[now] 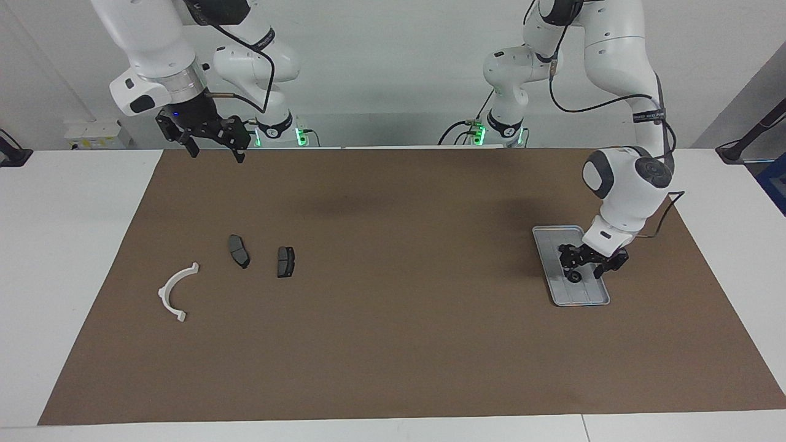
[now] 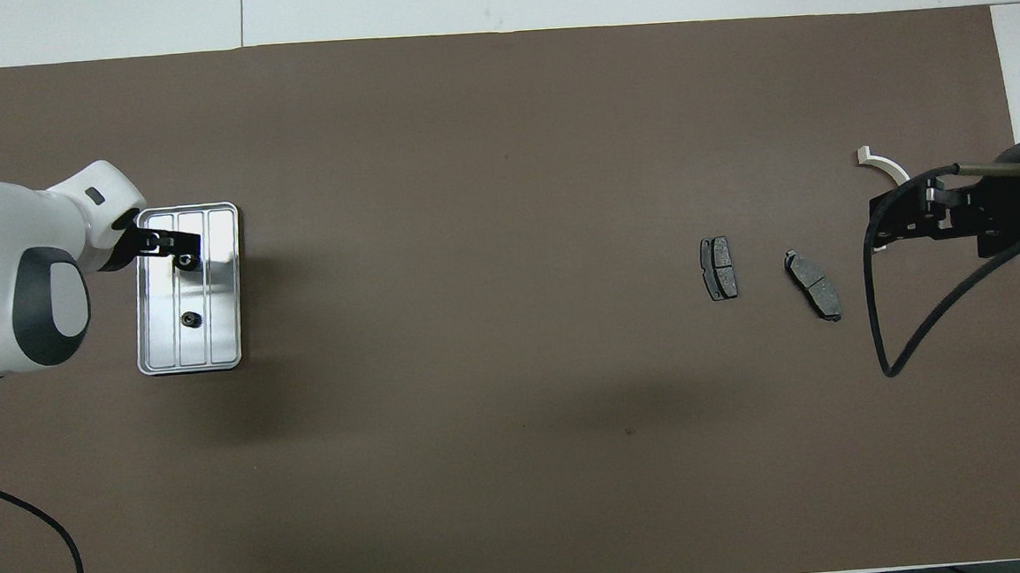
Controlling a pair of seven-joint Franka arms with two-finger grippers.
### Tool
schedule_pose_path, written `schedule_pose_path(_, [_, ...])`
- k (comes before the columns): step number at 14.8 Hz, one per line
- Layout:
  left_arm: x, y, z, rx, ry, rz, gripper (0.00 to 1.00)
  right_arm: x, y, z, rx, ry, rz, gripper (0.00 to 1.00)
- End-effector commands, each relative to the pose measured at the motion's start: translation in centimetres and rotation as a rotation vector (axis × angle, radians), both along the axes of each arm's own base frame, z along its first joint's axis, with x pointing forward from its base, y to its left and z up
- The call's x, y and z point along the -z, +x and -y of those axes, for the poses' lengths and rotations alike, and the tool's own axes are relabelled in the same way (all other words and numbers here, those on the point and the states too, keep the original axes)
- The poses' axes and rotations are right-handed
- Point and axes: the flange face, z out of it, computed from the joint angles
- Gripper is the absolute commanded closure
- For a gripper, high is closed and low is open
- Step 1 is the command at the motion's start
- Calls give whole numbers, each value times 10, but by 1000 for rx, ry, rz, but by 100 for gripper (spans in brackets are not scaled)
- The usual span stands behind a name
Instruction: Pick bearing gear from pile to tray
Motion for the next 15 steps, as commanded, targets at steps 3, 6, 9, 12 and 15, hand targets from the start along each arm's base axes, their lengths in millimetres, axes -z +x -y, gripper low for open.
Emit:
schedule_pose_path(3, [-204, 12, 9, -201, -26, 111, 0, 1, -2, 3, -39, -19, 8, 0])
schedule_pose_path(6, [-295, -29, 34, -447, -106, 240, 0, 1, -2, 2, -42, -20, 8, 0])
schedule_pose_path(9, [-321, -77, 49, -378, -8, 76, 0, 0, -2, 2, -42, -19, 10, 0])
schedule_pose_path(12, [-332, -108, 55, -121, 89, -80, 0, 0, -2, 2, -42, -20, 10, 0])
schedule_pose_path(15, [-328, -116, 60, -99, 45, -136, 0, 1, -2, 2, -43, -19, 8, 0])
